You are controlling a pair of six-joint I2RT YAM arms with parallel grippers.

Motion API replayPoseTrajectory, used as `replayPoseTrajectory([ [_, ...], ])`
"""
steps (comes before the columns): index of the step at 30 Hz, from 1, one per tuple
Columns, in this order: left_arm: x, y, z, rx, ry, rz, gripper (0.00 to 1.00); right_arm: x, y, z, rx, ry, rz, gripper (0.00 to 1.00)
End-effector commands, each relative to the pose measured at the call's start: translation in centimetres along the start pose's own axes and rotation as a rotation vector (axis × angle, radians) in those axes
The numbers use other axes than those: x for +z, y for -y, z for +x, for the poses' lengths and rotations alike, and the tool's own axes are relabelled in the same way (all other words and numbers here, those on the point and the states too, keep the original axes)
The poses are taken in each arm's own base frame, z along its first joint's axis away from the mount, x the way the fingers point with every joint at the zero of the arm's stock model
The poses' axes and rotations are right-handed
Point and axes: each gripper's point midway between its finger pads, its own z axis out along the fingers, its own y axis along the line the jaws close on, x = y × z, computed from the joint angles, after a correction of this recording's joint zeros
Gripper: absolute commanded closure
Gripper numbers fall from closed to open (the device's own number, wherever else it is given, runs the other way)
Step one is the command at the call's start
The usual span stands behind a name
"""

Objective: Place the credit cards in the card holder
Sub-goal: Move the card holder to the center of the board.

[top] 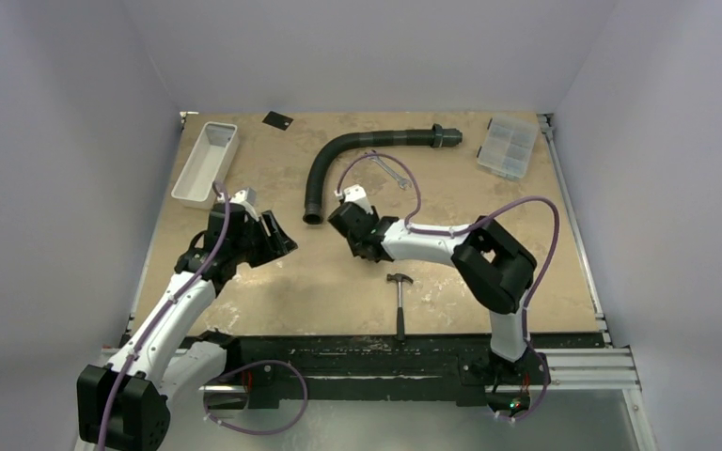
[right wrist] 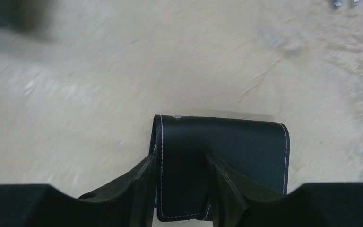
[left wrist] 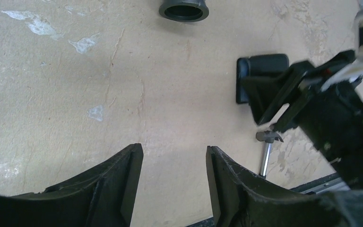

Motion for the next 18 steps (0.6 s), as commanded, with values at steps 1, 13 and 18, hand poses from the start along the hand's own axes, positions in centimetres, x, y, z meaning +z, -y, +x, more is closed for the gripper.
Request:
replayPoseTrajectory([
  [1, -0.6, 0.6, -1.2, 0.032, 0.040, 0.018, 0.45, 2.2, 4.0, 0.4, 0.014, -0.069, 0.101, 0.52],
  [13, -0.2, 1.5, -1.4, 0.049, 0.030, 0.063, 0.45, -2.5, 15.9, 8.6, 0.353, -0.272, 0.259, 0.48],
  [18, -0.2, 2.0, -1.6, 0.060, 0.025, 0.082, 0.45, -6.4, 20.2, 10.5, 0.575, -0.266, 0.329, 0.44],
])
